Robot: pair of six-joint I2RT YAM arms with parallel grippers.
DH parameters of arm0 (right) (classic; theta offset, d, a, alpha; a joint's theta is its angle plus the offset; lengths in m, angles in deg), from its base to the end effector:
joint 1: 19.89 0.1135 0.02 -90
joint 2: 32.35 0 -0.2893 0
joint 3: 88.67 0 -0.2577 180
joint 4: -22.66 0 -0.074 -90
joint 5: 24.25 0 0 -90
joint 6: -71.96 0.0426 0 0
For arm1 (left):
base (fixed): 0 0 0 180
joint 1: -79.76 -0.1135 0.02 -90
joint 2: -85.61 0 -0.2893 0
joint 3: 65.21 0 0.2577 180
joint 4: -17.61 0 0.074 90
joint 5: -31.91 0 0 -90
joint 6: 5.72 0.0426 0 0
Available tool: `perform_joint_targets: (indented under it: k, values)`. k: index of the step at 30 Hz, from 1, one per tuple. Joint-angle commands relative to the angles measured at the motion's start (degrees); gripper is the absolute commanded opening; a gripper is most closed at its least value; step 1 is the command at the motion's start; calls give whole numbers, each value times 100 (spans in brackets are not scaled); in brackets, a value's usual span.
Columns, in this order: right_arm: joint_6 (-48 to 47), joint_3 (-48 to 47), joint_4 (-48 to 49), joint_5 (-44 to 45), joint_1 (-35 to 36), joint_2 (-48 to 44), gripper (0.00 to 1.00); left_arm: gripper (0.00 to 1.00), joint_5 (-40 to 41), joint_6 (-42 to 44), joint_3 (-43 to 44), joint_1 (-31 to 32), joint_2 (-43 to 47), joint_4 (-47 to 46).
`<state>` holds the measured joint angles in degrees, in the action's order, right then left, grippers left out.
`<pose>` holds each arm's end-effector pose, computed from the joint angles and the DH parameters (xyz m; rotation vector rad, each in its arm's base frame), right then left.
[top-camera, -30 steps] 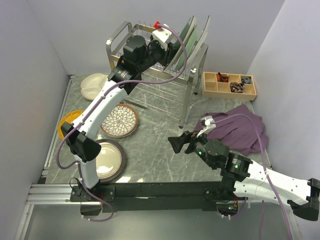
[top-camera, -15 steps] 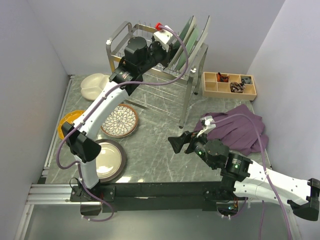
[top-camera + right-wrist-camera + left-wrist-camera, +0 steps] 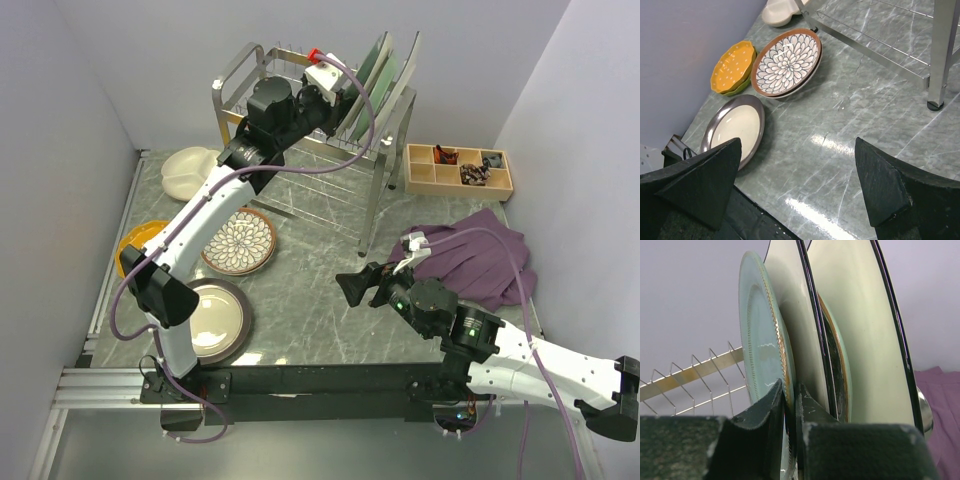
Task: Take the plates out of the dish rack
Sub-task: Unload the plate from the dish rack.
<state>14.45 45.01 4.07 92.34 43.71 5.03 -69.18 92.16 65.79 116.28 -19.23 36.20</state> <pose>0.0861 0.1305 0.3104 -0.1337 1.7895 0.8270 0.3489 -0.2685 0.5220 0.6992 1.2865 -0.5479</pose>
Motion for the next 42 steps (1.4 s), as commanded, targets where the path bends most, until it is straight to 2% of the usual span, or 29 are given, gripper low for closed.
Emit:
perform_joint_targets:
  k: [1, 7, 17, 25, 42]
  values:
    - [-76, -63, 196, 162, -22, -12, 100, 1, 81, 100, 173, -56, 402, -697]
    - [-67, -71, 196, 198, -22, 14, 100, 1, 37, 100, 481, 31, 446, -776]
    - [-76, -63, 187, 206, -22, -30, 100, 1, 291, -41, 446, 154, 649, -1189]
    - [-85, -106, 179, 171, -22, 41, 100, 1, 186, -32, 463, 190, 816, -1181]
    - [-85, -124, 179, 145, -22, 102, 100, 1, 125, 196, 68, 207, 1158, -1242]
